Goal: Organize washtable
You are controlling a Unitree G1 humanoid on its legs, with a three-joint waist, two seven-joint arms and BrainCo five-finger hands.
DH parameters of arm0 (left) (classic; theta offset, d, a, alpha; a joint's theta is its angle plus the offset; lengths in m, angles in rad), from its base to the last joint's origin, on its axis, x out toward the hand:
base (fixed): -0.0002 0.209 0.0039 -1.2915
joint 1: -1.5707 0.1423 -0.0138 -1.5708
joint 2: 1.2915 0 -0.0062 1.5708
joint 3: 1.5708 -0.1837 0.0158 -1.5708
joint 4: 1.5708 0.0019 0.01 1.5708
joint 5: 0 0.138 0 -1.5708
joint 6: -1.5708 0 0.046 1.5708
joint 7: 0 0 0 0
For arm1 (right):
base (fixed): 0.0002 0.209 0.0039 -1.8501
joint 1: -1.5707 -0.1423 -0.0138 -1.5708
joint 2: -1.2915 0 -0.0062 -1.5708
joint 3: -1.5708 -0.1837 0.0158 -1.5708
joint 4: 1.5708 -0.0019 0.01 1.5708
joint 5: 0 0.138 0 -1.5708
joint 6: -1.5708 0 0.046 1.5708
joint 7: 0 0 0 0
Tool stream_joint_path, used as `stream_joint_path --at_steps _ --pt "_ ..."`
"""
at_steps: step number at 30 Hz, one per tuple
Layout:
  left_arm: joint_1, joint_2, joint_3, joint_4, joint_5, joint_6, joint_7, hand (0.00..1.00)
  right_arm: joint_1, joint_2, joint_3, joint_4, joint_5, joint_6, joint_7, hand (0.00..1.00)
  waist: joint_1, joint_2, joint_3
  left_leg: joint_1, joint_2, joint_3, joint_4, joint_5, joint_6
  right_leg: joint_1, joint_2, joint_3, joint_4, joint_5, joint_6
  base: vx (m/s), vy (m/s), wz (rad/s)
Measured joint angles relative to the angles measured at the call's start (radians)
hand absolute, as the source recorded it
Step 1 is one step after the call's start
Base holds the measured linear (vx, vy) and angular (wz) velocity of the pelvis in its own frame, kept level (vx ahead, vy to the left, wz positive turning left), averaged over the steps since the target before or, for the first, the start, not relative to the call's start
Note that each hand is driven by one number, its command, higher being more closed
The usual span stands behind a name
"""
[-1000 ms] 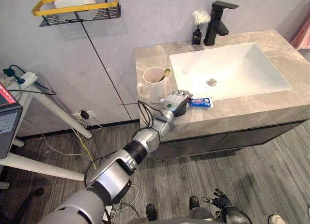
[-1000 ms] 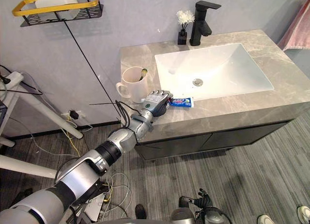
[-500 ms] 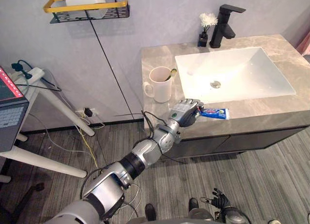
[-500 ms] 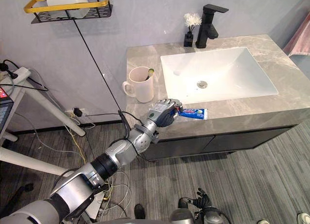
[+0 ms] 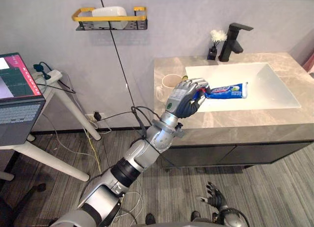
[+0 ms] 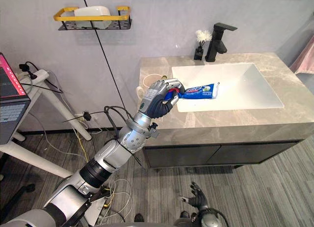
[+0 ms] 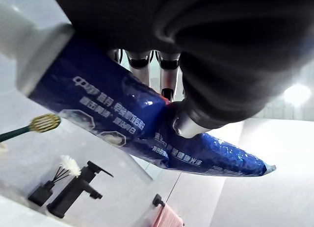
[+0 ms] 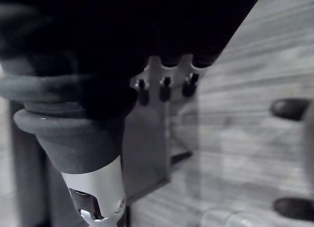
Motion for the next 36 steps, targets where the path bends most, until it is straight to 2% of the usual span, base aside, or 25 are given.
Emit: stream_joint_path --at_steps 5,10,12,16,18,22,29,32,36 --pt "0.029 -0.009 0.044 -0.127 -0.025 -0.006 -0.021 1.0 0.066 0.01 -0.037 -0.38 0.144 -0.027 0.075 0.0 0.004 -0.004 -0.008 -0.007 -0.008 -0.009 0.001 0.005 0.007 0.0 -0.006 -0.007 0.0 0.001 0.001 -0.01 0.004 0.06" --pt "0.109 -0.008 0.147 -0.284 -0.165 -0.018 -0.064 1.0 0.061 0.033 -0.18 -0.731 0.328 -0.069 0.138 0.0 0.021 -0.017 -0.025 -0.001 -0.008 -0.008 0.001 0.005 0.007 0.005 -0.005 -0.007 0.0 0.001 0.001 0.0 0.0 0.0" --pt "0.135 -0.008 0.166 -0.316 -0.205 -0.022 -0.069 1.0 0.032 0.033 -0.208 -0.809 0.378 -0.089 0.15 0.0 0.029 -0.018 -0.026 0.012 -0.008 -0.007 -0.001 0.005 0.007 0.016 -0.005 -0.006 0.0 0.0 0.001 -0.04 -0.011 -0.01" --pt "0.154 -0.011 0.171 -0.333 -0.258 -0.023 -0.069 1.0 -0.038 0.061 -0.215 -0.869 0.456 -0.109 0.151 0.0 0.04 -0.018 -0.034 0.016 -0.008 -0.006 -0.01 0.006 0.008 0.014 -0.005 -0.006 0.004 0.0 0.001 -0.04 -0.008 0.0" --pt "0.154 -0.016 0.171 -0.333 -0.285 -0.023 -0.07 1.0 -0.084 0.096 -0.214 -0.91 0.491 -0.133 0.136 0.0 0.05 -0.018 -0.035 0.021 -0.008 -0.005 -0.016 0.009 0.008 0.014 -0.005 -0.005 0.006 0.0 0.001 -0.04 -0.004 -0.01" --pt "0.155 -0.03 0.171 -0.329 -0.297 -0.022 -0.067 1.0 -0.158 0.113 -0.18 -0.945 0.491 -0.171 0.072 0.0 0.056 -0.024 -0.039 0.02 -0.009 -0.008 -0.016 0.013 0.014 0.015 -0.005 -0.006 0.005 0.0 0.001 0.0 0.0 0.0" --pt "0.155 -0.031 0.159 -0.272 -0.306 -0.012 -0.063 1.0 -0.237 0.131 -0.037 -0.949 0.5 -0.169 0.014 0.0 0.059 -0.032 -0.046 0.01 -0.018 -0.028 -0.016 0.019 0.015 0.017 -0.006 -0.027 0.003 0.0 0.001 0.0 -0.003 0.08" --pt "0.155 -0.031 0.146 -0.253 -0.306 -0.002 -0.061 1.0 -0.262 0.132 0.066 -0.949 0.502 -0.155 0.013 0.0 0.062 -0.039 -0.051 0.01 -0.019 -0.029 -0.015 0.019 0.016 0.017 -0.007 -0.027 0.003 0.0 0.001 0.0 0.0 0.0" --pt "0.154 -0.031 0.109 -0.238 -0.303 0.0 -0.058 1.0 -0.271 0.133 0.116 -0.949 0.555 -0.139 0.015 0.0 0.067 -0.054 -0.061 0.01 -0.021 -0.03 -0.015 0.019 0.016 0.017 -0.009 -0.028 0.005 0.0 0.001 0.0 0.0 0.0"
